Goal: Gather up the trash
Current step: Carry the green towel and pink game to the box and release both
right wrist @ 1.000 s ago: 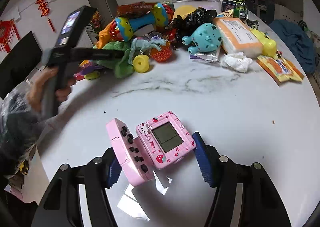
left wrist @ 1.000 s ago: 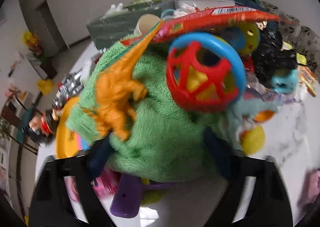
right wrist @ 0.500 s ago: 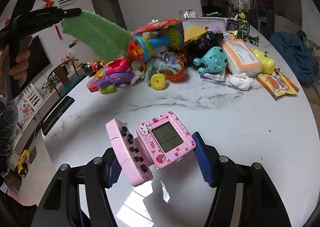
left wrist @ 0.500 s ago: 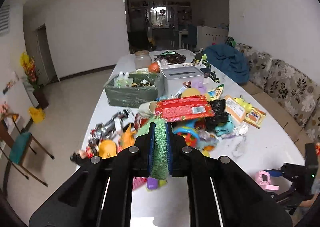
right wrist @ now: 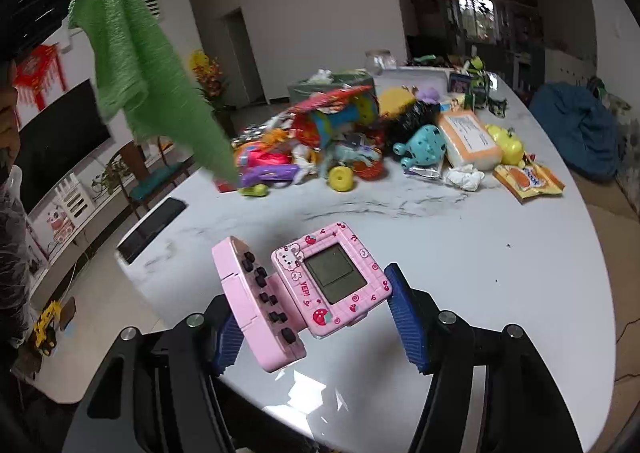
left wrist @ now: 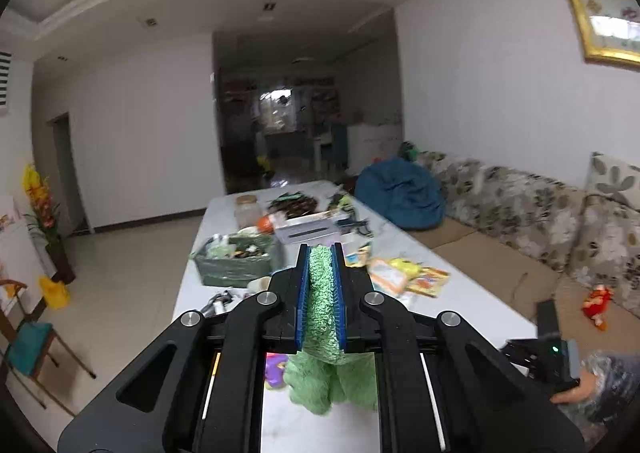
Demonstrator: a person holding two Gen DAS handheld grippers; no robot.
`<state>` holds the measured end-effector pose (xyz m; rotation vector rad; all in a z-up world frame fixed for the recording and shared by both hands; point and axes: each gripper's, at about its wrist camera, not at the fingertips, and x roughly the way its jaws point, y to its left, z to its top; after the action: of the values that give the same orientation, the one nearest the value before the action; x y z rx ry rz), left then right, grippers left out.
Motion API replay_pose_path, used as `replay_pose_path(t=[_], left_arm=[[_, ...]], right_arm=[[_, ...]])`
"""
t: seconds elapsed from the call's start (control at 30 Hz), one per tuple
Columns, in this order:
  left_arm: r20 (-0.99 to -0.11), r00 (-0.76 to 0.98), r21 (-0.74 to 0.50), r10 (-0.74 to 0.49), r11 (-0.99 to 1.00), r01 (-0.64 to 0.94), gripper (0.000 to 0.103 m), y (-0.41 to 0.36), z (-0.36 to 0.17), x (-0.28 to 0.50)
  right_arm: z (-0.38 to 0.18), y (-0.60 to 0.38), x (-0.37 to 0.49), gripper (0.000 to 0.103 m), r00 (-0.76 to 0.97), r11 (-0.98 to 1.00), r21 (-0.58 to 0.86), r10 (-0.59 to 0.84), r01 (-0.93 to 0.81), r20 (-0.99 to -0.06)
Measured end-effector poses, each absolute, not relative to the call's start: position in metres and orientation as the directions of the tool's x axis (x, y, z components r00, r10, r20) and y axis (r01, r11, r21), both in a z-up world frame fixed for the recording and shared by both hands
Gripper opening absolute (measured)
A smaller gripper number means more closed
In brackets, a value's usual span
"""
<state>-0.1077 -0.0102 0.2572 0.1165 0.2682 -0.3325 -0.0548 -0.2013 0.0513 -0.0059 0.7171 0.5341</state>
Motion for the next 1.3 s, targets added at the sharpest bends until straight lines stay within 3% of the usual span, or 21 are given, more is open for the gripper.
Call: replay_pose_path(t=[0.17, 0.27, 0.43, 0.63, 0.67, 0.73, 0.77, 0.8, 0.83, 0.97, 1.1, 1.17, 1.3], left_arm=[[-0.272, 0.892, 0.067, -0.360, 0.918, 0.391, 0.011, -0.007, 0.245, -0.164], [-0.311, 0.868, 0.061, -0.388, 0.903, 0.425, 0.011, -0.008, 0.214, -0.195], [-0.464, 0.777, -0.004, -0.426, 0.878, 0.479, 0.011, -0.019, 0.130, -0.230], [-0.683, 0.631, -0.026, -0.368, 0.876, 0.483, 0.011, -0.041, 0.007, -0.237], [-0.714, 0.609, -0.014, -0.346, 0.876, 0.482, 0.018, -0.042, -0.016, -0.235], [-0.766, 0.583, 0.048, -0.271, 0.880, 0.472, 0.048, -0.046, -0.062, -0.226], [-0.785, 0.577, 0.092, -0.227, 0.878, 0.470, 0.075, -0.048, -0.083, -0.221], [-0.799, 0.564, 0.118, -0.208, 0.866, 0.486, 0.082, -0.049, -0.101, -0.218], [-0.805, 0.571, 0.175, -0.163, 0.853, 0.492, 0.082, -0.050, -0.122, -0.215], [-0.840, 0.532, 0.212, -0.110, 0.835, 0.508, 0.082, -0.046, -0.150, -0.206], [-0.820, 0.551, 0.166, -0.156, 0.856, 0.490, 0.082, -0.037, -0.124, -0.192], [-0.782, 0.588, 0.128, -0.208, 0.869, 0.478, 0.083, -0.034, -0.091, -0.181], [-0.686, 0.652, 0.039, -0.321, 0.880, 0.474, 0.090, -0.031, -0.029, -0.155]], right_arm=[[0.055, -0.202, -0.101, 0.063, 0.611, 0.850, 0.173, 0.485, -0.498, -0.625], [0.038, -0.200, -0.129, 0.063, 0.586, 0.844, 0.177, 0.488, -0.507, -0.647], [-0.011, -0.190, -0.164, 0.063, 0.488, 0.828, 0.240, 0.506, -0.508, -0.711], [-0.103, -0.162, -0.170, 0.063, 0.312, 0.814, 0.287, 0.482, -0.505, -0.819], [-0.114, -0.159, -0.167, 0.063, 0.289, 0.814, 0.286, 0.472, -0.505, -0.833], [-0.150, -0.149, -0.156, 0.064, 0.214, 0.816, 0.286, 0.438, -0.503, -0.873], [-0.165, -0.146, -0.150, 0.065, 0.168, 0.817, 0.285, 0.416, -0.502, -0.894], [-0.173, -0.144, -0.148, 0.065, 0.146, 0.822, 0.280, 0.397, -0.497, -0.906], [-0.179, -0.145, -0.145, 0.065, 0.138, 0.830, 0.268, 0.377, -0.489, -0.916], [-0.151, -0.155, -0.148, 0.068, 0.176, 0.804, 0.305, 0.445, -0.511, -0.878], [-0.081, -0.171, -0.146, 0.069, 0.265, 0.764, 0.323, 0.533, -0.559, -0.803], [-0.031, -0.185, -0.130, 0.074, 0.377, 0.773, 0.267, 0.541, -0.576, -0.752], [0.034, -0.214, -0.064, 0.085, 0.599, 0.849, 0.057, 0.417, -0.525, -0.684]])
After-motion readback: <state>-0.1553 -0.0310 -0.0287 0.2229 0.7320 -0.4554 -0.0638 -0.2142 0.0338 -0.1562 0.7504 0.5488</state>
